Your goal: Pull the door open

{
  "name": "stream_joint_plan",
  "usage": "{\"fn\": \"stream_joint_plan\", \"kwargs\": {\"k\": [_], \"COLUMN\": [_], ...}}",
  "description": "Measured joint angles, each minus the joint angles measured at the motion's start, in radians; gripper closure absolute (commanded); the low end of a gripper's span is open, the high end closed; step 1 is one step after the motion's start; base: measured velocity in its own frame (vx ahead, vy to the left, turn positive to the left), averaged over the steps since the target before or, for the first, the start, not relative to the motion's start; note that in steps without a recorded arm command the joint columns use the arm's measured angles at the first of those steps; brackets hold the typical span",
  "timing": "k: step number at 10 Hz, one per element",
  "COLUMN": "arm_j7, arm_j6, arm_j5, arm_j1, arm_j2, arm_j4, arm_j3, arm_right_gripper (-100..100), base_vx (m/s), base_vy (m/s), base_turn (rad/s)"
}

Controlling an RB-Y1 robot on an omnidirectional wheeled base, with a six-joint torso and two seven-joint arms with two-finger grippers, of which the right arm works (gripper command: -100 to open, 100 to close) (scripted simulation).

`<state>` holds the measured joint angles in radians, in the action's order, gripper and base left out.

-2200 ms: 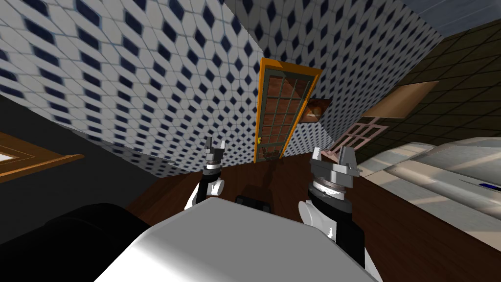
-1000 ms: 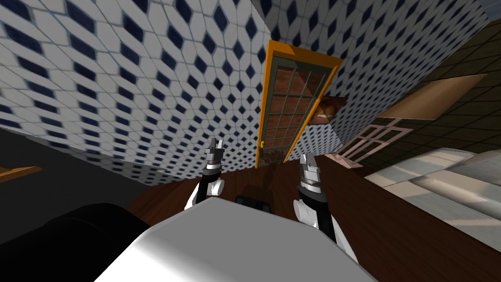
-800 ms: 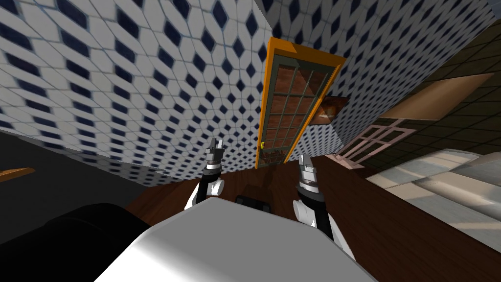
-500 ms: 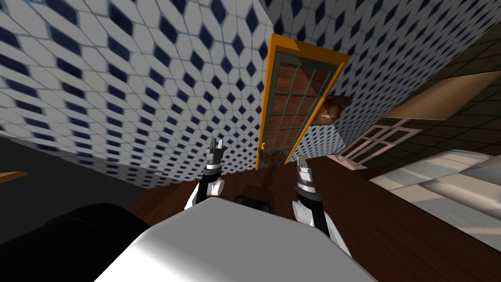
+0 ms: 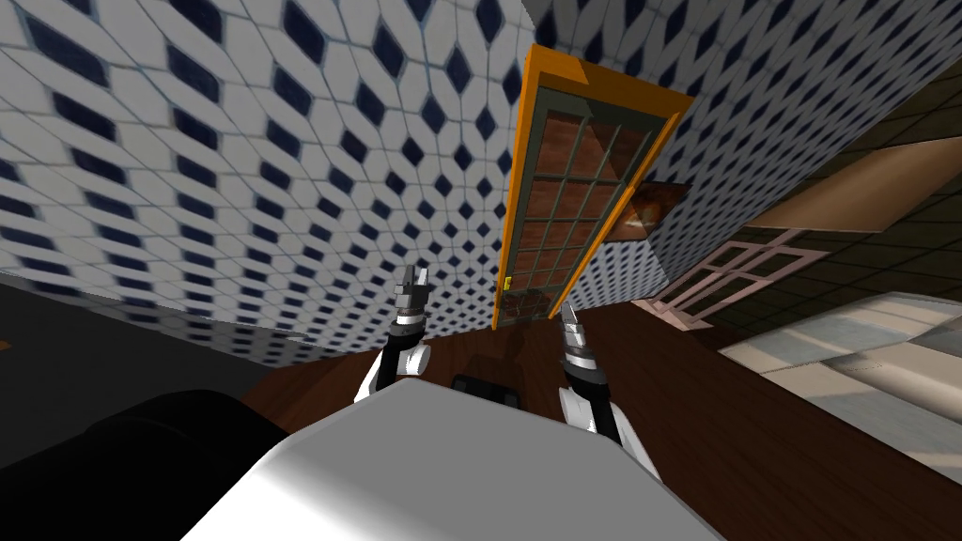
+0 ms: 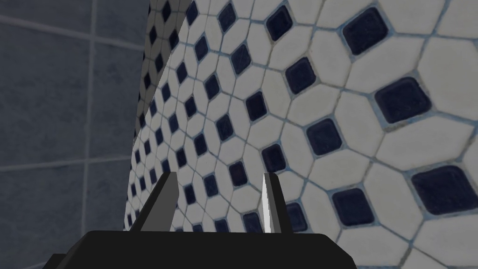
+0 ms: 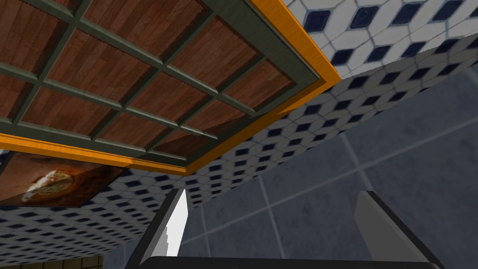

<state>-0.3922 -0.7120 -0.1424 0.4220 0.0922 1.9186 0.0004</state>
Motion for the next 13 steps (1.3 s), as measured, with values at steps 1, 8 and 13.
{"fn": "stream_joint_plan", "kwargs": {"k": [1,8,13], "arm_j7": [-0.015,-0.132,-0.219], "arm_j6": [-0.012,-0.062,-0.11], "arm_j5": [-0.008,-0.088,-0.143], "arm_j1": [-0.005,-0.026,-0.048], "arm_j2": [0.006,0.017,0.027], "arm_j4": [-0.031,-0.187,-0.321], "arm_j3": [-0.005,-0.009,-0.017], "arm_right_gripper": [-100,-100,-100], "base_vx": [0.096,0.101,0.097], "base_vy": [0.045,0.035,0.035], "base_turn": [0.003,0.002,0.0]}}
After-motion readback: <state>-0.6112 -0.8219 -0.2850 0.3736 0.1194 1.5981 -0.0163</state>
